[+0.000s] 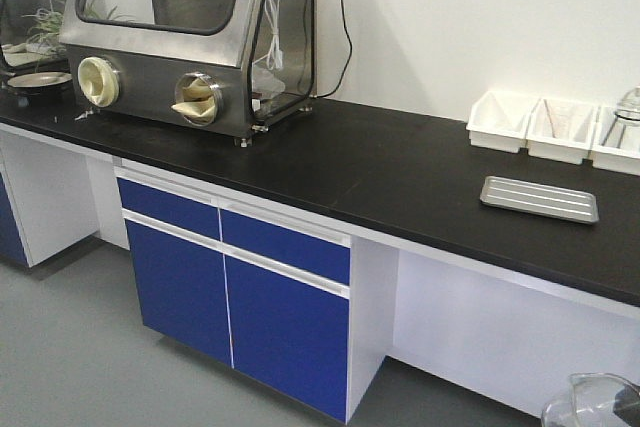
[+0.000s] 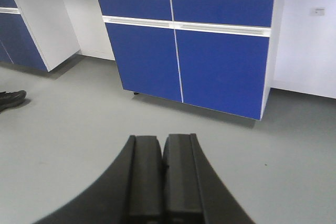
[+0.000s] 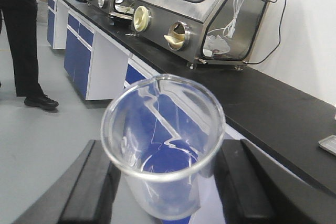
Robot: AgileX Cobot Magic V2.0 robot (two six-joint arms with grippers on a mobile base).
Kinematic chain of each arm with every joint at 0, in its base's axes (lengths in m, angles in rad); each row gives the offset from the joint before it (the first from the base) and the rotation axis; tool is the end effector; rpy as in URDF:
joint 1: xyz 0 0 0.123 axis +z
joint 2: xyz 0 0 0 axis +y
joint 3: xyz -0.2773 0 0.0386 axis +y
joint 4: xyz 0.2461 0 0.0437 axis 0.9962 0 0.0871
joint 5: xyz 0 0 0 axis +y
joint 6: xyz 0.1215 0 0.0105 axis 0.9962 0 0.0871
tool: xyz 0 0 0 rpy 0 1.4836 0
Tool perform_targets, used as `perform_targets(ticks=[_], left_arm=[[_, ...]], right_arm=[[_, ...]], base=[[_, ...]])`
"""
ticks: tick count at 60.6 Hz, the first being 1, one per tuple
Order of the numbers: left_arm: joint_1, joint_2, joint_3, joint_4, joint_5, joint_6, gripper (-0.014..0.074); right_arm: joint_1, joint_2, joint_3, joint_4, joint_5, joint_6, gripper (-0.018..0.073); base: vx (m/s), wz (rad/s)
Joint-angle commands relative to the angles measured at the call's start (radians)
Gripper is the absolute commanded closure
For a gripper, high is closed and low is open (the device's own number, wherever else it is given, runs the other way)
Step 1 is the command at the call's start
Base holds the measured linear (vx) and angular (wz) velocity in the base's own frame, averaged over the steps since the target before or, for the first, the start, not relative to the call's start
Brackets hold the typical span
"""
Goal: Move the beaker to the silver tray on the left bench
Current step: 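Drive the base to the bench with the silver tray, holding the beaker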
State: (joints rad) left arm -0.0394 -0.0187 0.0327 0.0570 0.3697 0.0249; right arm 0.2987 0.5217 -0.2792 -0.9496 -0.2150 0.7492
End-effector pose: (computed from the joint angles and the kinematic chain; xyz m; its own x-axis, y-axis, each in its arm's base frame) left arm 0.0853 -0.0008 0.1610 -0.2890 0.0894 -0.9531 0.0424 0.9958 0.0806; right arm 0.1355 0.0638 0.2744 0.0586 -0.1759 -0.9827 -0.4526 0.8727 -0.1832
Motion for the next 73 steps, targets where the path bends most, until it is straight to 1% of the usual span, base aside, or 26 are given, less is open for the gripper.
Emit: perform_targets(ticks=[1, 15, 32, 73], left_arm=[[-0.004, -0.007, 0.020, -0.003, -0.075, -0.002, 0.0595], [-0.004, -0.007, 0.020, -0.003, -0.075, -0.002, 0.0595], [-0.004, -0.007, 0.020, -0.003, -0.075, -0.002, 0.0595], [-0.004, -0.007, 0.020, -0.003, -0.075, -0.002, 0.0595]], right_arm=[[-0.003, 0.000, -0.029, 0.019, -0.050, -0.004, 0.0573], [-0.003, 0.000, -0.029, 0.019, -0.050, -0.004, 0.0573], [-0.003, 0.000, -0.029, 0.019, -0.050, -0.004, 0.0573], [-0.003, 0.000, -0.029, 0.019, -0.050, -0.004, 0.0573]], base=[[0.34, 0.10], [0.37, 0.00], [0.40, -0.16], [0.38, -0.33]])
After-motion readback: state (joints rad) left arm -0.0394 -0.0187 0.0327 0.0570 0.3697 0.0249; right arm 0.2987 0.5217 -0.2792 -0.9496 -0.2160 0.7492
